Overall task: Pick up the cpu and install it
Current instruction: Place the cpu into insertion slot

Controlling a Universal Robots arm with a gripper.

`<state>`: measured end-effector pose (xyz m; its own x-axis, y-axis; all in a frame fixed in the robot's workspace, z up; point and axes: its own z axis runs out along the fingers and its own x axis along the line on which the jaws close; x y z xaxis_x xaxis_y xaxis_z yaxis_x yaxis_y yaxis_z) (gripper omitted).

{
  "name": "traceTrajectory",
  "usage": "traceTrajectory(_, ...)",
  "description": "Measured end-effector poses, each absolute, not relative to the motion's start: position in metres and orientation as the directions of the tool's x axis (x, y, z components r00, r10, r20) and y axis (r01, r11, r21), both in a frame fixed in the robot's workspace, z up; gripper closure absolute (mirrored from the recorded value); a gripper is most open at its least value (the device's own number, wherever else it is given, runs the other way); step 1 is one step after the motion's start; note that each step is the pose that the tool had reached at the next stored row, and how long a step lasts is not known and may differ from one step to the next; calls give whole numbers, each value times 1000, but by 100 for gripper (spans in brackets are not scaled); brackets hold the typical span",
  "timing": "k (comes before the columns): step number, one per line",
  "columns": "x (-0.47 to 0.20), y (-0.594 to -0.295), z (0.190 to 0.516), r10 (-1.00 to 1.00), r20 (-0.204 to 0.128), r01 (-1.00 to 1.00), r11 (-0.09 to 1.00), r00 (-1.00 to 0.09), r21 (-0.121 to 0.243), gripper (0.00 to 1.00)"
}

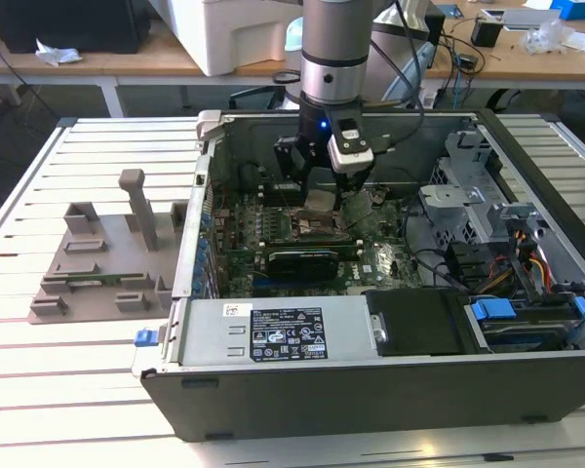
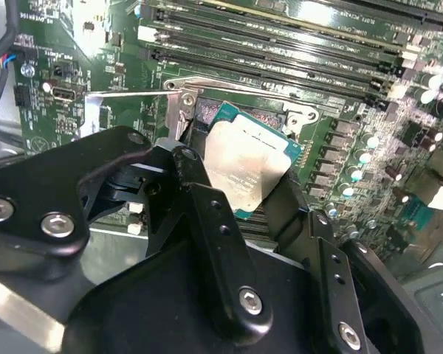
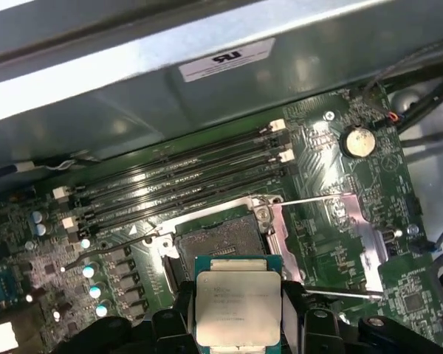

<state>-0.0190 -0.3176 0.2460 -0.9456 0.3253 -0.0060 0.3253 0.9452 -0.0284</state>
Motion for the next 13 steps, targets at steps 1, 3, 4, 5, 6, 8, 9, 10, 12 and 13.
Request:
traceTrajectory(1,-19,-318,246,348,-6,348,937,-937,-29,45)
traceTrajectory(3,-19,-318,246,378,-6,378,925,-926,-29,45)
traceTrajectory(4,-19,-318,246,393,-6,393,919,-919,-30,45)
traceTrajectory(5,-19,-318,246,402,-6,402,915,-915,-30,45)
traceTrajectory(6,-19,-318,246,413,-7,413,910,-911,-30,45)
traceTrajectory(8,-19,-318,245,432,-7,432,901,-902,-30,45)
traceTrajectory(9,-19,-318,245,441,-7,441,897,-897,-30,45)
traceTrajectory(10,-19,-318,245,454,-7,454,891,-891,-31,45)
traceTrajectory(12,-19,-318,245,473,-7,473,881,-881,-31,45)
traceTrajectory(13,-19,-318,245,481,-7,481,876,-877,-32,45)
